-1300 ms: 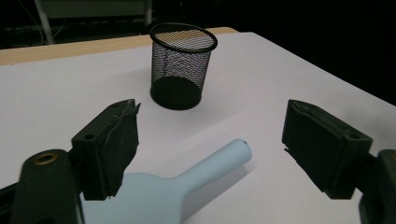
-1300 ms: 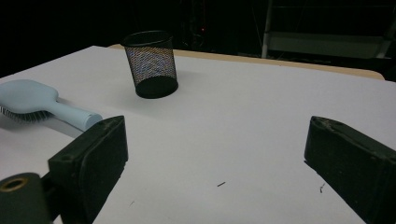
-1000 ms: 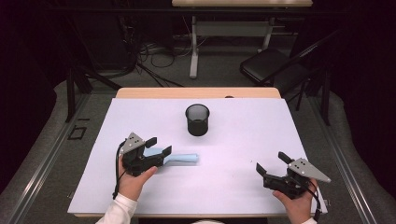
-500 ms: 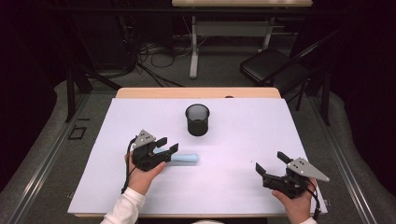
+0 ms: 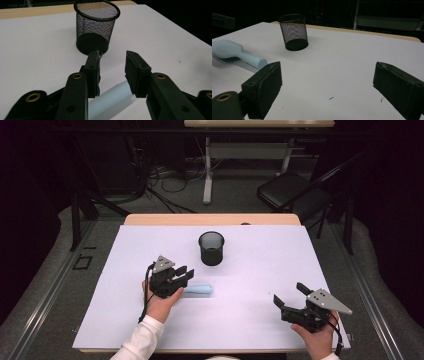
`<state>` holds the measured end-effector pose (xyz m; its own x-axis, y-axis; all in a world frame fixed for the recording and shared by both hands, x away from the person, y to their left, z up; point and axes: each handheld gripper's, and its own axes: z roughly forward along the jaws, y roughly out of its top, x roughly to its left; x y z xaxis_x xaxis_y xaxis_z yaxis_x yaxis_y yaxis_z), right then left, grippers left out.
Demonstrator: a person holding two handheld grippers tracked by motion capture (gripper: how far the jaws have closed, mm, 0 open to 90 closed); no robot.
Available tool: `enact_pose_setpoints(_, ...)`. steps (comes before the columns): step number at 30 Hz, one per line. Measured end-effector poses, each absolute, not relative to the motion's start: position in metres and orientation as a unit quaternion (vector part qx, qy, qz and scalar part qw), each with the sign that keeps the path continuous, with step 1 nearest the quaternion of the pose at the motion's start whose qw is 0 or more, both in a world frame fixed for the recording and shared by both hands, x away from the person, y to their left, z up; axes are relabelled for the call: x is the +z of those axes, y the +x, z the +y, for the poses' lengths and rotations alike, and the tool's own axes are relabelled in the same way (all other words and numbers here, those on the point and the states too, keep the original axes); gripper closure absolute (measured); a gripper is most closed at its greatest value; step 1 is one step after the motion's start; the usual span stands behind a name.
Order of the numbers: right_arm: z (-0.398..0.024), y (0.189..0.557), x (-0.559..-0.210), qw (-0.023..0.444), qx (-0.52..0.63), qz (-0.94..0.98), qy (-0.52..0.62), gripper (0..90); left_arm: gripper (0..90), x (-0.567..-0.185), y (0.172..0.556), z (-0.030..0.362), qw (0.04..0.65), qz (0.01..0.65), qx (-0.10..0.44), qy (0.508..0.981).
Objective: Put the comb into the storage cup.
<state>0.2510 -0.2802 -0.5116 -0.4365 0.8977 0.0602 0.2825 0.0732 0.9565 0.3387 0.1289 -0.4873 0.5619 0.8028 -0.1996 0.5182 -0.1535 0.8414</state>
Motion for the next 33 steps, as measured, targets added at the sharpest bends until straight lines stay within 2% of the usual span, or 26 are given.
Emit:
enact_pose_setpoints(13,-0.280,0.251,-0.512,0.295,0.518,0.670,0.442,8.1,89.4,-0.499,0.359,0.109,0.441,0.467,0.115,0.758)
enact_pose_setpoints(33,-0.282,0.253,-0.513,0.295,0.518,0.670,0.443,8.1,90.0,-0.517,0.380,0.089,0.381,0.483,0.092,0.783)
